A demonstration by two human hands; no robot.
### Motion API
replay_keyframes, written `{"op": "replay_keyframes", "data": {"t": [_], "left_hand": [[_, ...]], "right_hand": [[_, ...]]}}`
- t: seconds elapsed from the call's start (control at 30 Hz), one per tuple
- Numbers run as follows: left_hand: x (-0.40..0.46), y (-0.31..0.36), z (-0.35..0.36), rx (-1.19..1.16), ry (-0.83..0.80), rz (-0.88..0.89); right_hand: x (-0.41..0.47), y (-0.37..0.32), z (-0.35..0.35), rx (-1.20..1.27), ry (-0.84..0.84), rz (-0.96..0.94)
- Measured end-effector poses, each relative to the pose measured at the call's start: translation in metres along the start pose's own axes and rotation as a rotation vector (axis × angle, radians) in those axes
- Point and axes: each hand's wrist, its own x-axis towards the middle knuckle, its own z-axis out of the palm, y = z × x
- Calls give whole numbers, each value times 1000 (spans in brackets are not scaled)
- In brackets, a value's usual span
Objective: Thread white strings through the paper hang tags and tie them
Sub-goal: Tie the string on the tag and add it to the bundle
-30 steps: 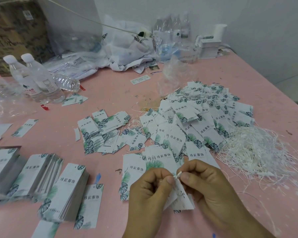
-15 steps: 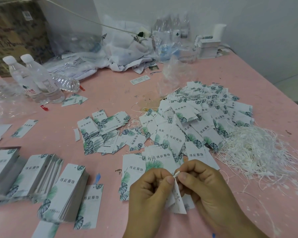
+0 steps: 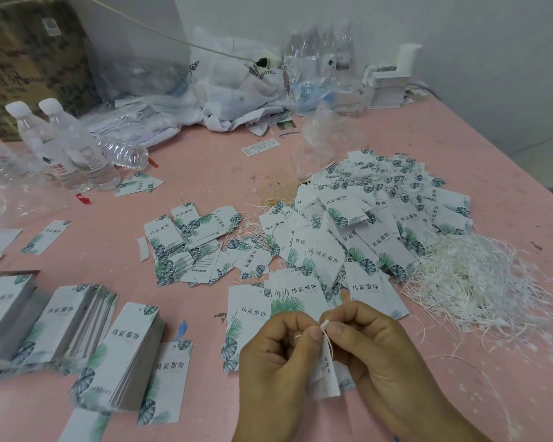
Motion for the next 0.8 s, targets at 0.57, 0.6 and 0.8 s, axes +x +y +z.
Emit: {"op": "replay_keyframes", "data": {"t": [0.57, 0.6, 0.8], "left_hand": [[3, 5, -3, 16, -25, -16], [3, 6, -3, 21, -37, -15], [7, 13, -9, 56, -139, 8]], "right_hand": [[-1, 0, -5, -303, 35, -86], [-1, -1, -6, -349, 26, -108], [1, -13, -14, -389, -73, -109]]}}
